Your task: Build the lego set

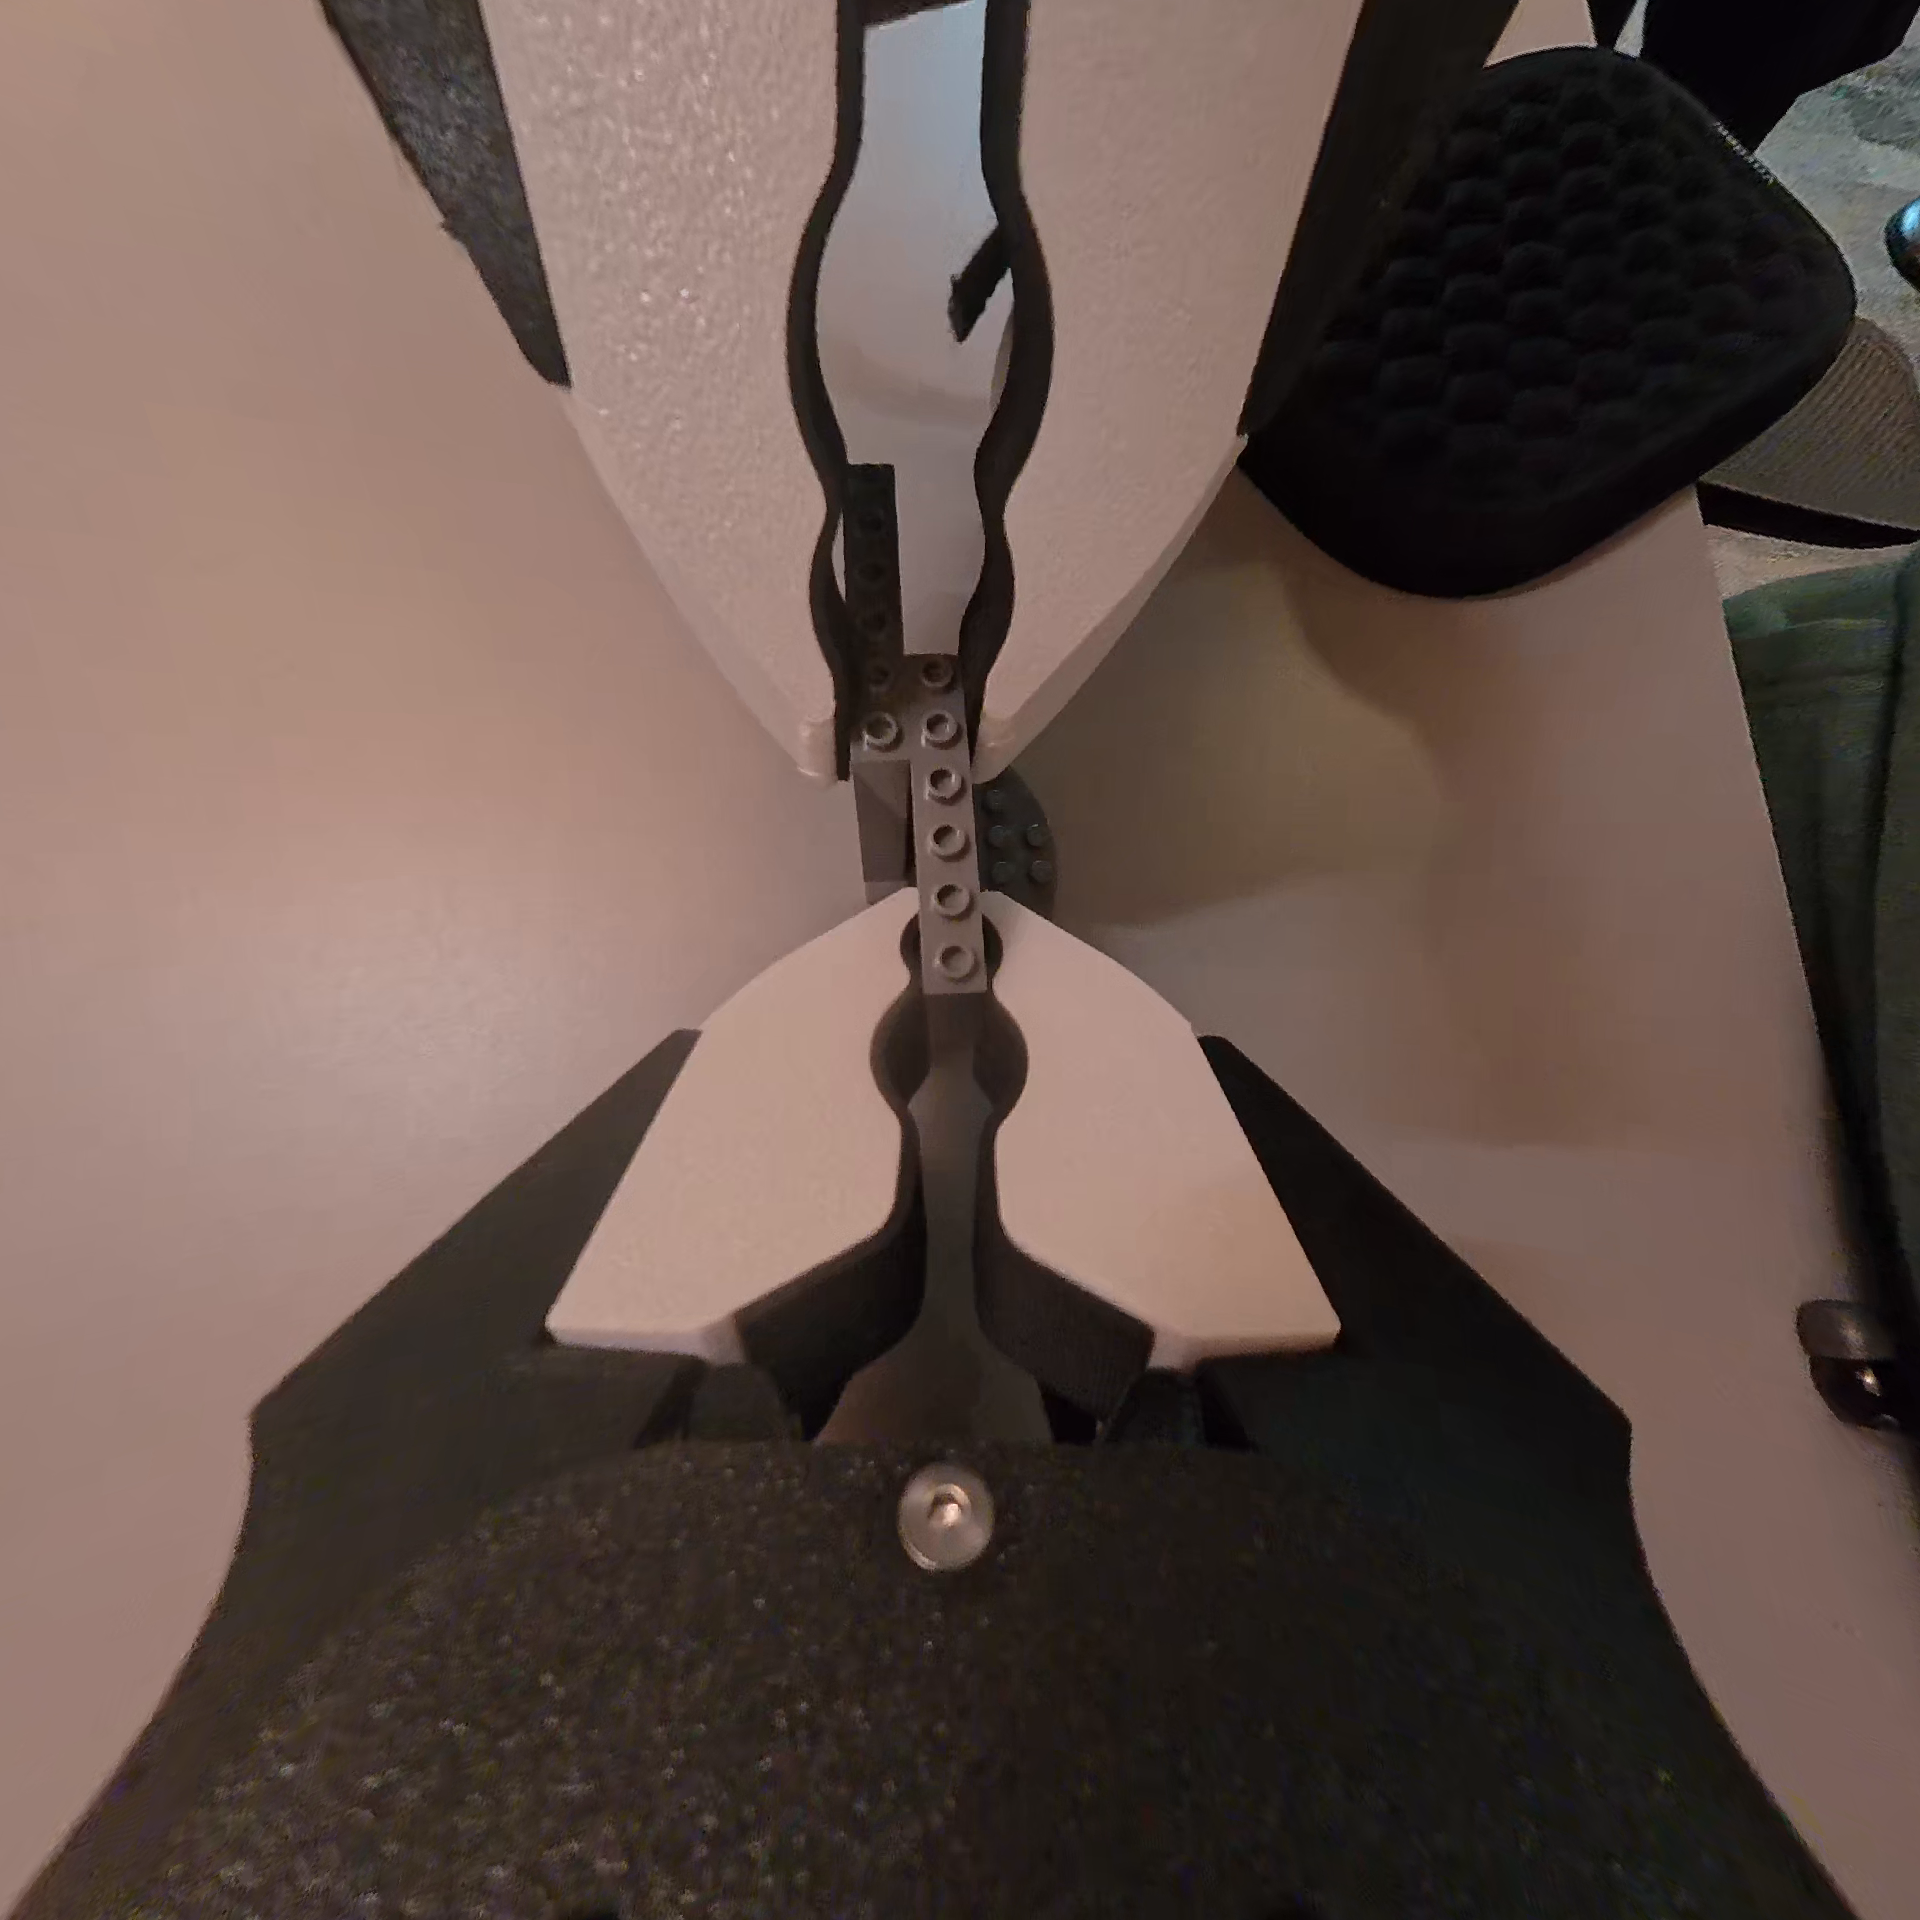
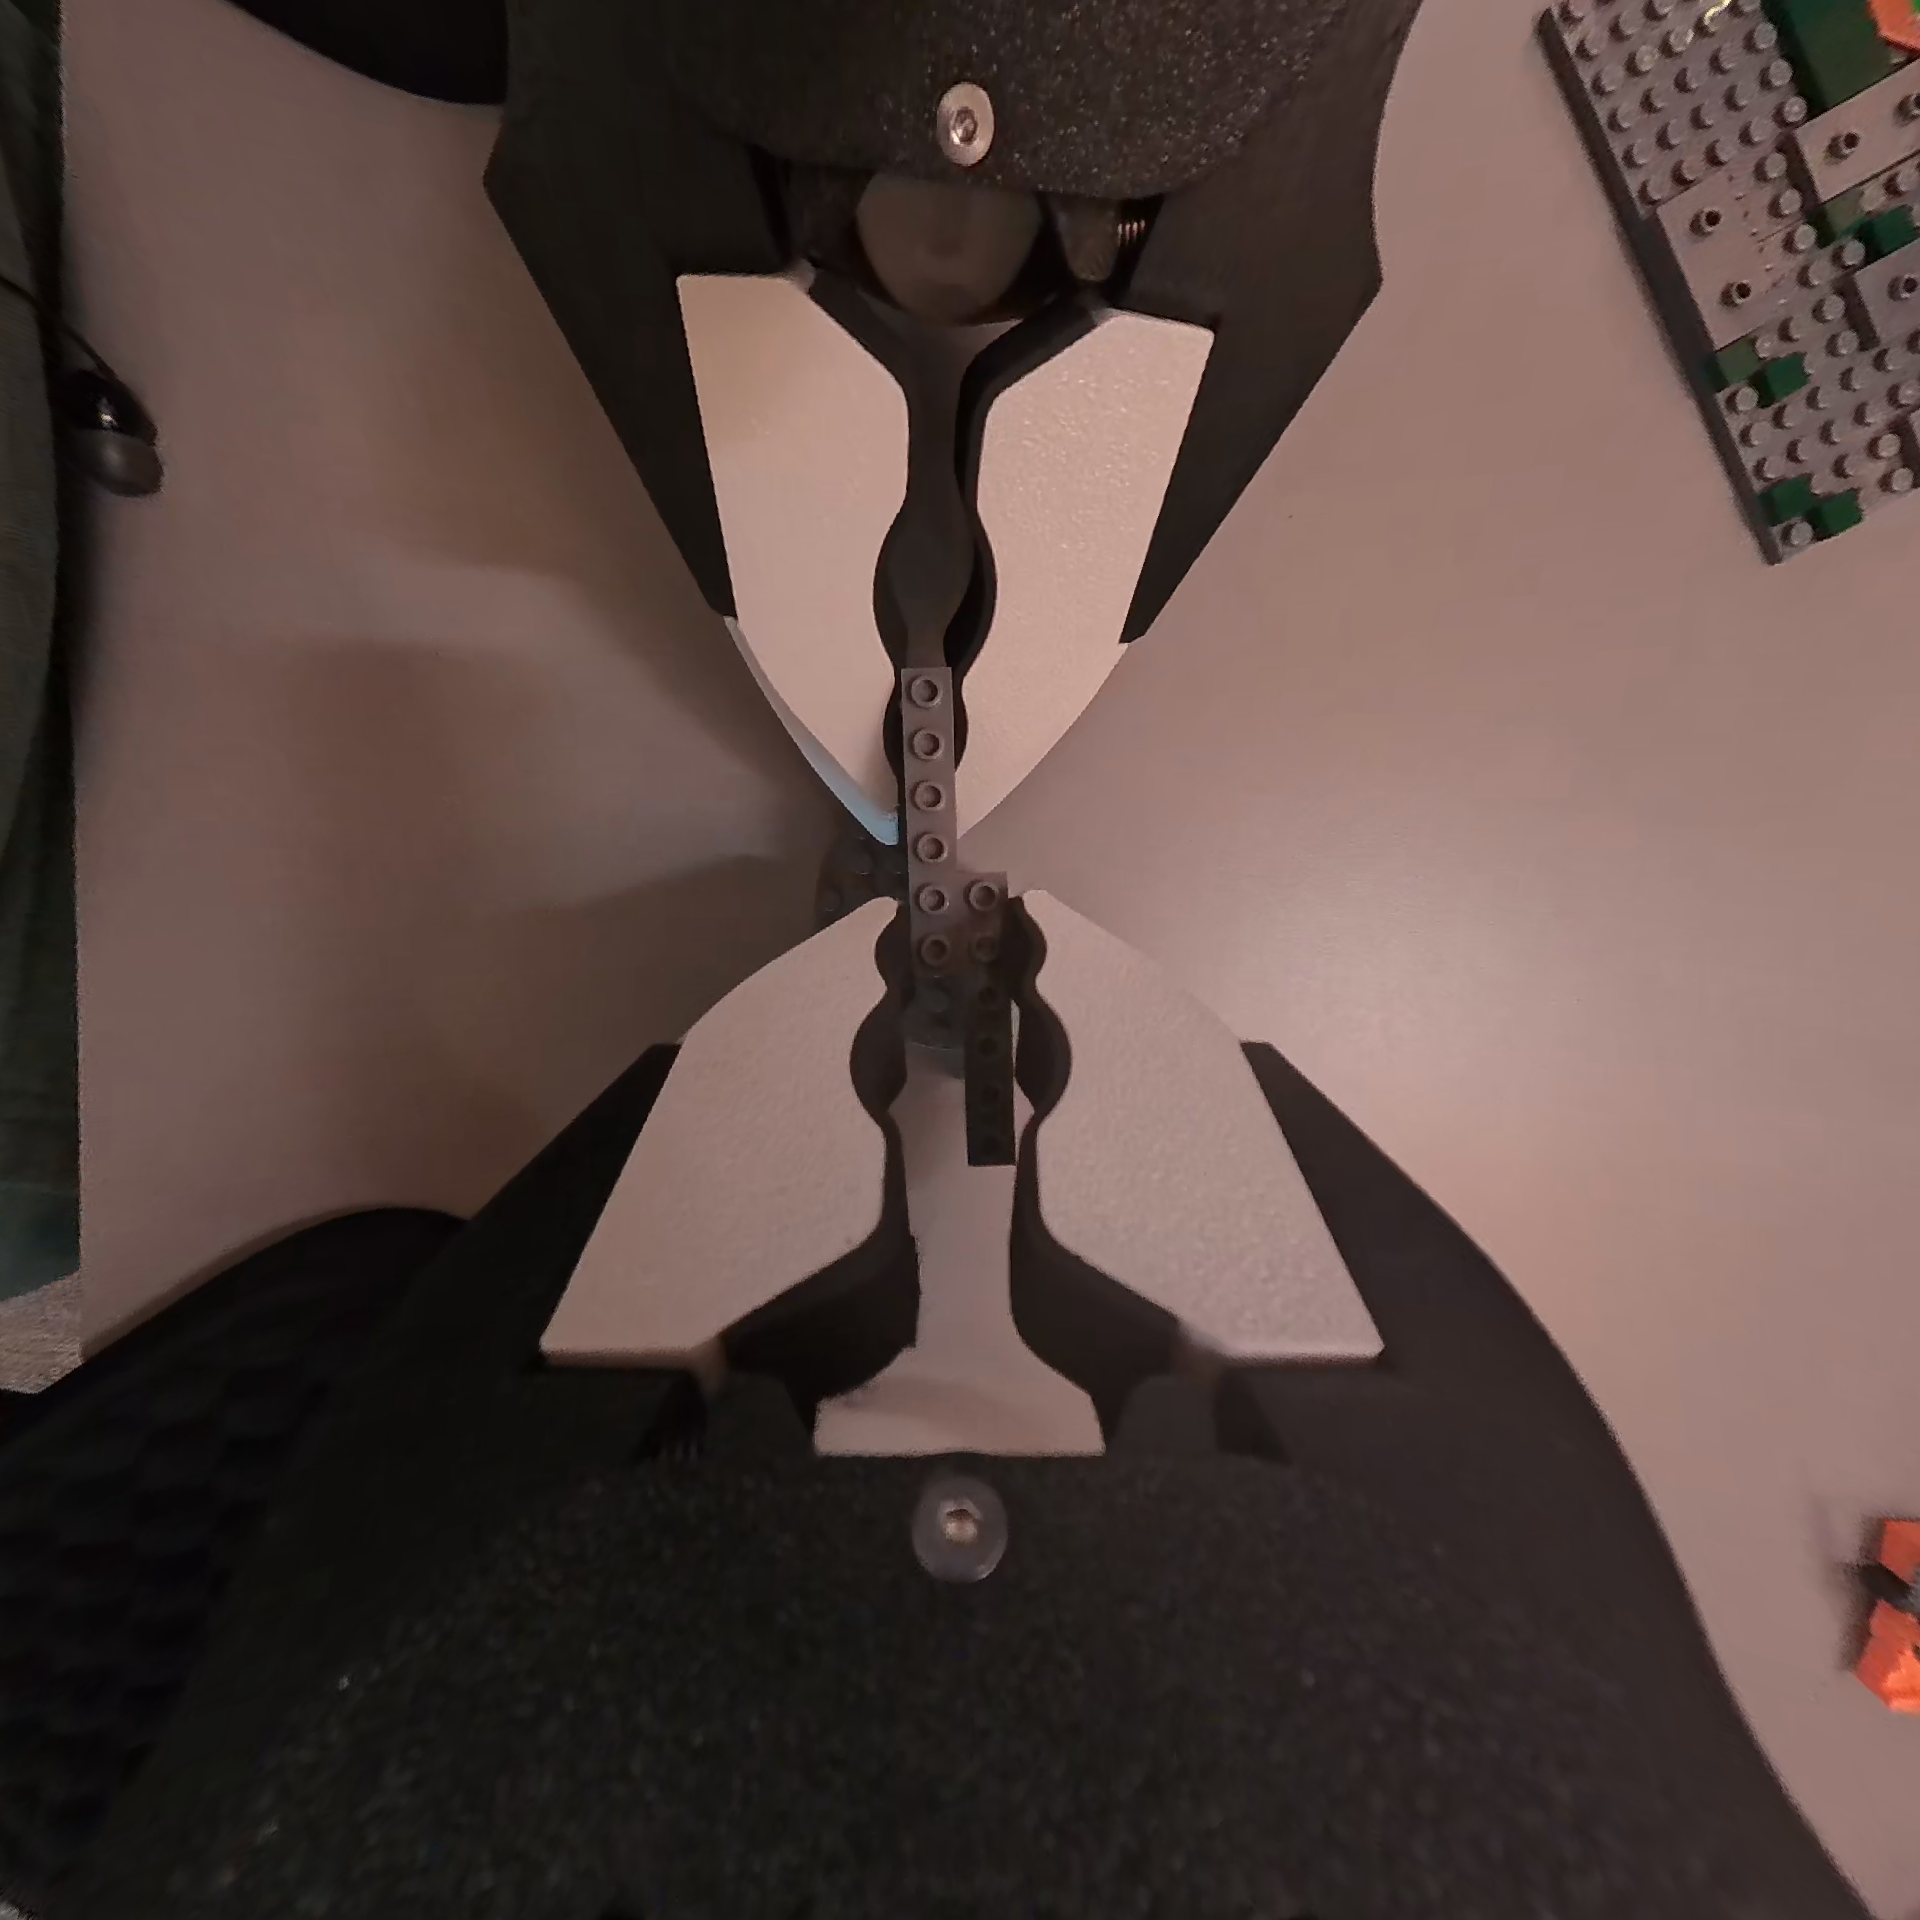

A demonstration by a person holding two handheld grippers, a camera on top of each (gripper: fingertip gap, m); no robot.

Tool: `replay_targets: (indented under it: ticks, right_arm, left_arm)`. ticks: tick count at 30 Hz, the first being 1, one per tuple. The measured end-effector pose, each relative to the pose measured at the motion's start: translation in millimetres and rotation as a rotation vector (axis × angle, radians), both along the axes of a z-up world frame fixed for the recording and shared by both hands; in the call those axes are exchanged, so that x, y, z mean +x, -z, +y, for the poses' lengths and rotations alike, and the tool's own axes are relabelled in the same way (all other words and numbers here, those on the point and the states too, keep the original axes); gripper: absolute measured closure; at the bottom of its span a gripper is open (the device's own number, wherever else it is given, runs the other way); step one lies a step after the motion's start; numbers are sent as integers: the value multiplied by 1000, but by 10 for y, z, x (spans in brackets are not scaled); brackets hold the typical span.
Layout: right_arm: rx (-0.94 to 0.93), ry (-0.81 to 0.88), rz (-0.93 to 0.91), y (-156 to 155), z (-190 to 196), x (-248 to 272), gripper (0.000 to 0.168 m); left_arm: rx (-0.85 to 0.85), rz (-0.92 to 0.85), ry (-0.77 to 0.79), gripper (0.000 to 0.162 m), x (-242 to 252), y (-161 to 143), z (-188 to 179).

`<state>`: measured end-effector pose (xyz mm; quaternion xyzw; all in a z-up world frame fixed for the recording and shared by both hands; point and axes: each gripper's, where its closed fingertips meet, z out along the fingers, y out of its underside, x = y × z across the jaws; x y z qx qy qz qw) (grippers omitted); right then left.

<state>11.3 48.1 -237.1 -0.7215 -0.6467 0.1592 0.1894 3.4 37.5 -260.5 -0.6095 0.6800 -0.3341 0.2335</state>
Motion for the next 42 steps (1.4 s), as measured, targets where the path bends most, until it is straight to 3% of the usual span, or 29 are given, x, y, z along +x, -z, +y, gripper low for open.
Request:
replay_targets:
  ticks: [2,4,9,15,16,19,21,23,26,31,36,42]
  right_arm:
    - [-1,4,22,-9,-2,-9,152]
    - [-22,20,46,-35,-11,-8,147]
    - [22,48,38,-126,11,128,137]
    - [60,28,-3,23,14,23,130]
    - [47,19,-8,66,12,-10,130]
    - [19,-13,-6,139,18,-54,153]
    - [14,-31,40,73,31,-51,155]
    - [18,-23,143,-103,59,-38,155]
    - [142,-33,398,-617,105,-15,155]
    - [331,-53,709,-1438,-119,40,155]
    - [186,-102,1003,-1899,-501,33,154]
    - [-10,-150,1209,-2067,-649,30,155]
  left_arm:
    - [-23,-4,16,157,-10,-13,-18]
    - [-54,-26,24,144,-33,-70,-54]
    - [-34,-63,-14,145,-190,-183,-14]
    - [14,-86,-44,144,-298,-219,-15]
    - [32,-91,-52,145,-318,-235,3]
    - [44,-125,-79,146,-401,-310,60]
    - [30,-171,-121,146,-468,-384,133]
    - [15,-242,-189,146,-528,-474,251]
    - [-18,-372,-285,146,-584,-591,407]
    - [6,-446,-269,146,-520,-645,344]
    - [57,-466,-187,146,-413,-666,134]
    - [67,-510,-176,149,-373,-744,10]
